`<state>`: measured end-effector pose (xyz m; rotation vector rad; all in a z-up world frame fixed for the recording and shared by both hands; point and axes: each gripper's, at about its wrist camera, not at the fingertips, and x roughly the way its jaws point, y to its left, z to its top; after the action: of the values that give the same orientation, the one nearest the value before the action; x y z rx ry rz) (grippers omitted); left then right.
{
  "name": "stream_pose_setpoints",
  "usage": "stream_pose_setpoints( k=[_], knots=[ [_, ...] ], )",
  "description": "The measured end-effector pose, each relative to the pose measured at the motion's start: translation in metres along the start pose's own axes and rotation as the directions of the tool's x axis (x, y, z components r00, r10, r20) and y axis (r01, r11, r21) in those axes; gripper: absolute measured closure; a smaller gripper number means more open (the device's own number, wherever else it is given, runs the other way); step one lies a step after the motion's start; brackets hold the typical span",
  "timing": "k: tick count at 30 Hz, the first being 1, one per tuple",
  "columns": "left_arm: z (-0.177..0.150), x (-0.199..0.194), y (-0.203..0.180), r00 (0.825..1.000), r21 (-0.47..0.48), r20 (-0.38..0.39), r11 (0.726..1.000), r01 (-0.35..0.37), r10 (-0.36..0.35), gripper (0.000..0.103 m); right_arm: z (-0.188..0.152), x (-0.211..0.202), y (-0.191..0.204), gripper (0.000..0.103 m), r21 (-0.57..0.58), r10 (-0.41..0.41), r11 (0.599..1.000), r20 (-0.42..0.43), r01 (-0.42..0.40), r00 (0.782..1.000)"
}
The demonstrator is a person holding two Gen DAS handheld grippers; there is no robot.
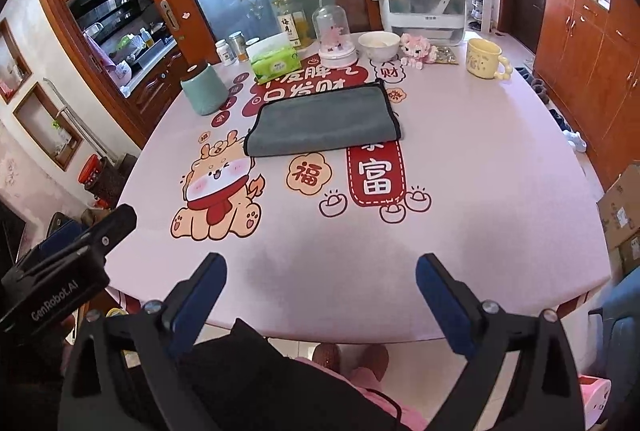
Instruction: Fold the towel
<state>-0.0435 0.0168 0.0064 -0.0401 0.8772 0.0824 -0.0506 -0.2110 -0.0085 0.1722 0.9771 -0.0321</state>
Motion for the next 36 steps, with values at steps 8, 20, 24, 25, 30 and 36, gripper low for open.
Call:
stream_pose_setpoints(
  k=[8,20,24,25,30,36],
  knots=[
    [0.003,0.002,-0.007,1.000,0.012,-0.002,1.000,0.023,-0.022,0.000,0.005,0.001,-0.006,0.000,0.014,0.005,1.000,0.010,-0.005,1.000],
    [0.006,0.005,-0.010,0.999,0.008,0.005,0.999,0.048,-0.048,0.000,0.007,0.004,-0.007,0.000,0.019,0.001,1.000,-0.005,-0.001,1.000],
    [0.007,0.007,-0.011,0.999,0.007,0.005,0.999,0.053,-0.054,0.000,0.007,0.004,-0.007,0.000,0.022,0.000,1.000,-0.005,0.000,1.000],
    [0.008,0.007,-0.012,0.998,0.009,0.004,0.998,0.056,-0.056,0.000,0.008,0.005,-0.008,0.000,0.023,0.000,1.000,-0.006,0.000,1.000],
    [0.009,0.009,-0.012,0.998,0.012,0.000,0.998,0.057,-0.057,0.000,0.008,0.005,-0.008,0.000,0.025,-0.002,1.000,-0.008,0.002,1.000],
    [0.008,0.011,-0.014,0.998,0.018,-0.007,0.998,0.065,-0.065,0.000,0.008,0.008,-0.011,0.000,0.035,-0.011,0.999,-0.019,0.011,1.000]
  ],
)
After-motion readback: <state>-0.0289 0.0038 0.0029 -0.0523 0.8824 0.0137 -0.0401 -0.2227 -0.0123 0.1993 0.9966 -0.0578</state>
